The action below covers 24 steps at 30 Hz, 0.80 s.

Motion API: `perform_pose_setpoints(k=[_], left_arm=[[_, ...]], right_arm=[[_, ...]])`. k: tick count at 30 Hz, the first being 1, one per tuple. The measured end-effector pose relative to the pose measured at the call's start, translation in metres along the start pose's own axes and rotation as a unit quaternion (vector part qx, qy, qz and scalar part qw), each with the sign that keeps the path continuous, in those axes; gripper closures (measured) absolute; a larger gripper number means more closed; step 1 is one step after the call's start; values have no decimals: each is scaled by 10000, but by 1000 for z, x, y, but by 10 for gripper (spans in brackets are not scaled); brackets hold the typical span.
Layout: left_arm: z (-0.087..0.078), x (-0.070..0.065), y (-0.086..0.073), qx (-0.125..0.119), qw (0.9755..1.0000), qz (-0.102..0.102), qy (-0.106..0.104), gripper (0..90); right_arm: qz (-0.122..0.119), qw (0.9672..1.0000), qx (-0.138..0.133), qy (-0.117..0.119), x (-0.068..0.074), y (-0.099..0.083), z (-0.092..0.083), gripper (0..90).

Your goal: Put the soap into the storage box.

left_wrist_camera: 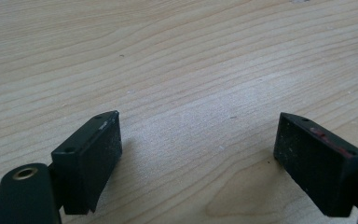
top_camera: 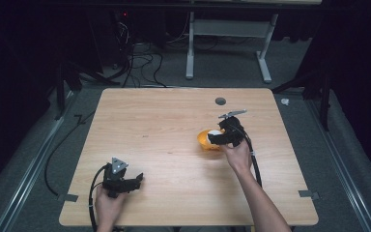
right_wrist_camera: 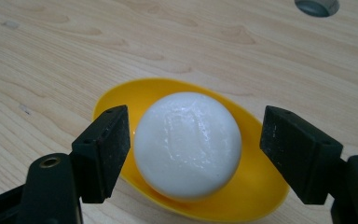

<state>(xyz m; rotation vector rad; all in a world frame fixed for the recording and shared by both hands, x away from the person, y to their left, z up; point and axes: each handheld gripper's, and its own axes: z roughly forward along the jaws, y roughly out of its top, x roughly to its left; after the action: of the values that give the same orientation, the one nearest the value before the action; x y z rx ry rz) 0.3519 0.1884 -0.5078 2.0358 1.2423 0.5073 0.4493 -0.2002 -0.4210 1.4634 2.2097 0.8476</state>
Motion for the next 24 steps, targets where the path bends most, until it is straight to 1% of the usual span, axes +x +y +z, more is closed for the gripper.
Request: perform_pose_setpoints(k=[1,3,10,17,24], left_arm=[[0,0,0,-1,10000,0,1,156],[0,0,0,0,10000,0,1,156],[0,0,0,-4,10000,-1,4,157],[-1,1,-1,-23,10000,-10,31,180],[-1,1,-1,-23,10000,-11,31,180]], right_arm=[[1,10000,-70,19,0,0,-3,257],[9,10000,-76,3,0,0,-4,257],[-14,9997,-234,68,-2,0,-13,261],[-23,9993,-363,84,-4,0,-23,267],[70,9986,-525,94,-9,-2,-34,271]])
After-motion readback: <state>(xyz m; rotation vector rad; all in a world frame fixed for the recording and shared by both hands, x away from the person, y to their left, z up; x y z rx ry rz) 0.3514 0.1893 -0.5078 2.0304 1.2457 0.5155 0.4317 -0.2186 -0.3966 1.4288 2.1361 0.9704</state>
